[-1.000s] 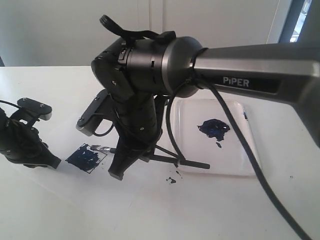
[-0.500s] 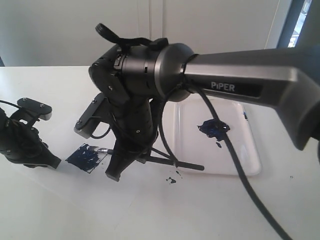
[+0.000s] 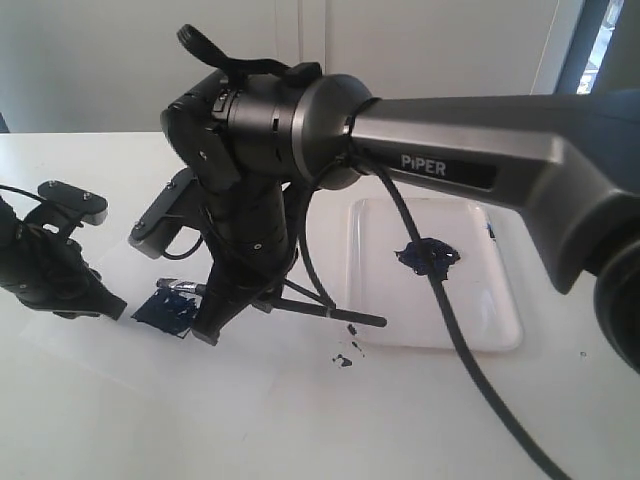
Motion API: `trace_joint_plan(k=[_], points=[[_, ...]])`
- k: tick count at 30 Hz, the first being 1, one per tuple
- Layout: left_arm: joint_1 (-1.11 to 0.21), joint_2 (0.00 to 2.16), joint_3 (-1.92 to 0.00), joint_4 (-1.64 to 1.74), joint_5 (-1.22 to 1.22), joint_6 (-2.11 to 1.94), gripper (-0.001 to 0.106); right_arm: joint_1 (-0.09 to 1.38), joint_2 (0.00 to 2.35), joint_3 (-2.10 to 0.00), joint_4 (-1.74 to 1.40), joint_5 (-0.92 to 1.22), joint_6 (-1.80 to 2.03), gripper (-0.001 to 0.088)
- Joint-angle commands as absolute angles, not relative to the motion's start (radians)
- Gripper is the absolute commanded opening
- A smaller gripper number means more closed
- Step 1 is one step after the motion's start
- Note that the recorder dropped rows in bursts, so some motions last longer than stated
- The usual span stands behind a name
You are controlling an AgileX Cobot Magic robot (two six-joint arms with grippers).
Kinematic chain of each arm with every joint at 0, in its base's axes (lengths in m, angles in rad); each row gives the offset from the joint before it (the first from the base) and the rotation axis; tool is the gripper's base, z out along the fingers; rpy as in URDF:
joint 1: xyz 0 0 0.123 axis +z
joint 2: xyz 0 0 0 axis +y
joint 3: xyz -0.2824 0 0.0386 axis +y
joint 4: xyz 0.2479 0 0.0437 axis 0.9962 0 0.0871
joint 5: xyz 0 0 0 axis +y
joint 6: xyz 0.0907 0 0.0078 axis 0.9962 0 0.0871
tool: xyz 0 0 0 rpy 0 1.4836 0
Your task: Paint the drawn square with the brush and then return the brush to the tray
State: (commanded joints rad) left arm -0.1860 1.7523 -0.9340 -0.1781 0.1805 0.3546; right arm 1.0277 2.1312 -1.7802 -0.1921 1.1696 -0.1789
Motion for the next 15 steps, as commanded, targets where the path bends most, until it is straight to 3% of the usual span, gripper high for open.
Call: trace_joint_plan(k=[15], points=[[-0.233, 1.857, -0.991, -0.2, 0.127, 0.355, 0.03, 1.028, 2.146, -1.782, -0.196, 1.19, -0.18, 0.0]])
